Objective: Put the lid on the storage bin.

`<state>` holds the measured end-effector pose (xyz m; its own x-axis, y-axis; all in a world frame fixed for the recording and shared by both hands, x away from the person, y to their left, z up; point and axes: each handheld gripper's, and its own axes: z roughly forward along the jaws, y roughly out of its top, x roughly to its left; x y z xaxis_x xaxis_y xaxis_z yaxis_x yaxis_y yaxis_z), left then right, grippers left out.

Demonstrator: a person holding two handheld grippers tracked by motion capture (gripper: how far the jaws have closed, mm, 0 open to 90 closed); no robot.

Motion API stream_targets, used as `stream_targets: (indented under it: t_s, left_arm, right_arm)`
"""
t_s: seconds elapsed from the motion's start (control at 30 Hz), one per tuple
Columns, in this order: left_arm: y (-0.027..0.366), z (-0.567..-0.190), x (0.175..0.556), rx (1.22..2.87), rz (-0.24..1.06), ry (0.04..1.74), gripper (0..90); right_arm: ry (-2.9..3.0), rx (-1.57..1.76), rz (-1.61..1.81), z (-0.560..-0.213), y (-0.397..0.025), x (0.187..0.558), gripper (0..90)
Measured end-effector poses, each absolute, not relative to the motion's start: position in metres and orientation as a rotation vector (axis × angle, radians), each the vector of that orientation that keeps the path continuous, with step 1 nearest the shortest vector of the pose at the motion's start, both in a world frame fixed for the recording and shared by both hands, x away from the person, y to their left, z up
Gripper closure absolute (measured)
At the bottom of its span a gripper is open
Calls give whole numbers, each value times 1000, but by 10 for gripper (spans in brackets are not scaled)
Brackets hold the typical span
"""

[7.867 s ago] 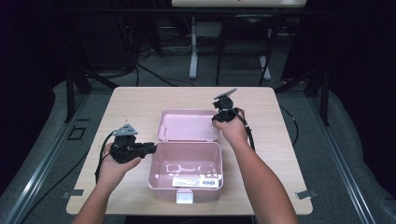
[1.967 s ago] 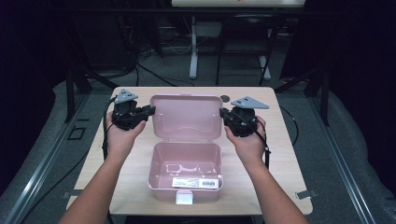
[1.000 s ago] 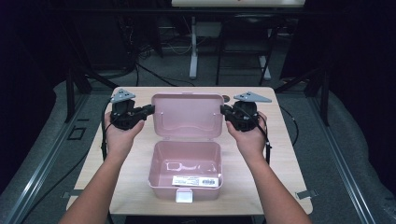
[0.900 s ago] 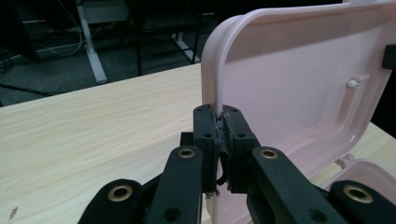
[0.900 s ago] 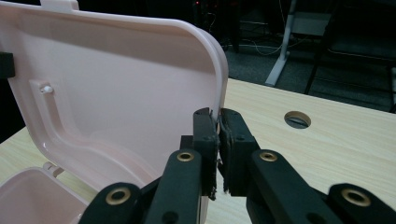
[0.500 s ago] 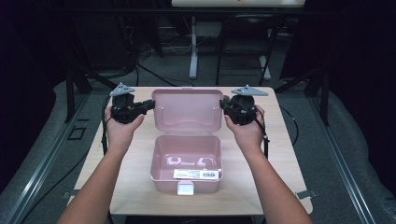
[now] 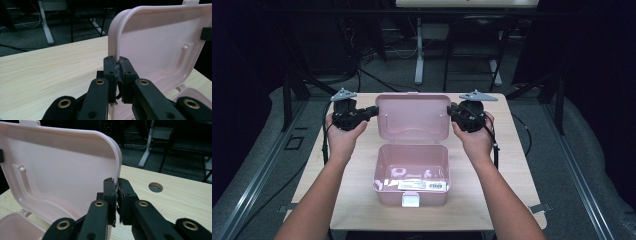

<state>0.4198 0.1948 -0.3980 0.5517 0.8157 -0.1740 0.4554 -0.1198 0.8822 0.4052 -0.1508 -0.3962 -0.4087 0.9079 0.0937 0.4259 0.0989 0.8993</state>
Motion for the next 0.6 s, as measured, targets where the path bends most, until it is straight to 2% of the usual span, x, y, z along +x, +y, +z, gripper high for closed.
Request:
stream_targets:
  t_s: [0.6]
  left_arm:
    - [200, -394, 407, 1768, 422, 1017, 854]
  right_arm:
    - [1883, 1261, 1286, -392, -149, 388, 826]
